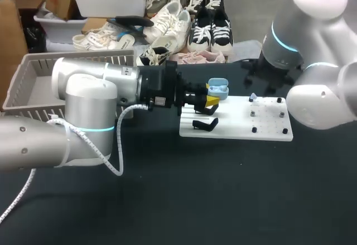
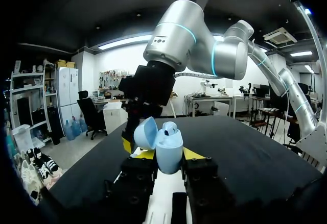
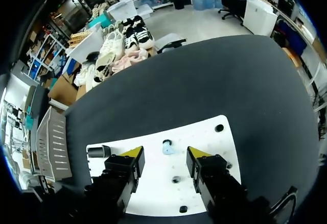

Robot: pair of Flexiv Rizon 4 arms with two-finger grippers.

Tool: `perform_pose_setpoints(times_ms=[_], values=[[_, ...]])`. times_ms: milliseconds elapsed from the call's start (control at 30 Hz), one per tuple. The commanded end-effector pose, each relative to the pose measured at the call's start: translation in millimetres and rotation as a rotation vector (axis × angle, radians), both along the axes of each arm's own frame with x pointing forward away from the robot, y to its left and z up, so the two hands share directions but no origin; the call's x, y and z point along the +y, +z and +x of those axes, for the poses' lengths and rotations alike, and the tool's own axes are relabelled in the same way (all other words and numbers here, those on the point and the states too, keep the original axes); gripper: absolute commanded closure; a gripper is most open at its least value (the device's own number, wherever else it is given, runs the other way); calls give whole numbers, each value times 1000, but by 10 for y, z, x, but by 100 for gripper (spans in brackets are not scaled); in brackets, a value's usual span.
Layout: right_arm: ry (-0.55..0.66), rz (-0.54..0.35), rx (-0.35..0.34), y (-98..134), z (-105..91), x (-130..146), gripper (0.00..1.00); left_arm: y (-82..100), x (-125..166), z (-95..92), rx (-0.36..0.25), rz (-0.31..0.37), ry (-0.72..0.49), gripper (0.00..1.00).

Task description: Pick up each earbud case from the left stands, insert the matching earbuds, close the lid, and place the case in the box.

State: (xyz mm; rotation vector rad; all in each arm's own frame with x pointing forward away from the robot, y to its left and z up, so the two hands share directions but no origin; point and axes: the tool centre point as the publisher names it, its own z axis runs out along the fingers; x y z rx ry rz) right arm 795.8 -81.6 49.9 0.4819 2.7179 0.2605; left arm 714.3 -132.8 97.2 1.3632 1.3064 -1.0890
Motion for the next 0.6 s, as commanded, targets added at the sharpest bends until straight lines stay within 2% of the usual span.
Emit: perform_pose_setpoints(times_ms=[33, 333, 400, 600], values=[[-17, 15, -17, -46, -59, -14, 48, -4, 1, -12, -2, -2, 3, 100], [-35, 37, -19, -100, -64, 25, 49, -4, 1, -12, -2, -2, 3, 100], [-67, 0, -6, -112, -67, 47, 50, -4, 1, -12, -2, -2, 3, 100], [-95, 38, 1, -139, -77, 57, 51, -4, 1, -12, -2, -2, 3, 100]])
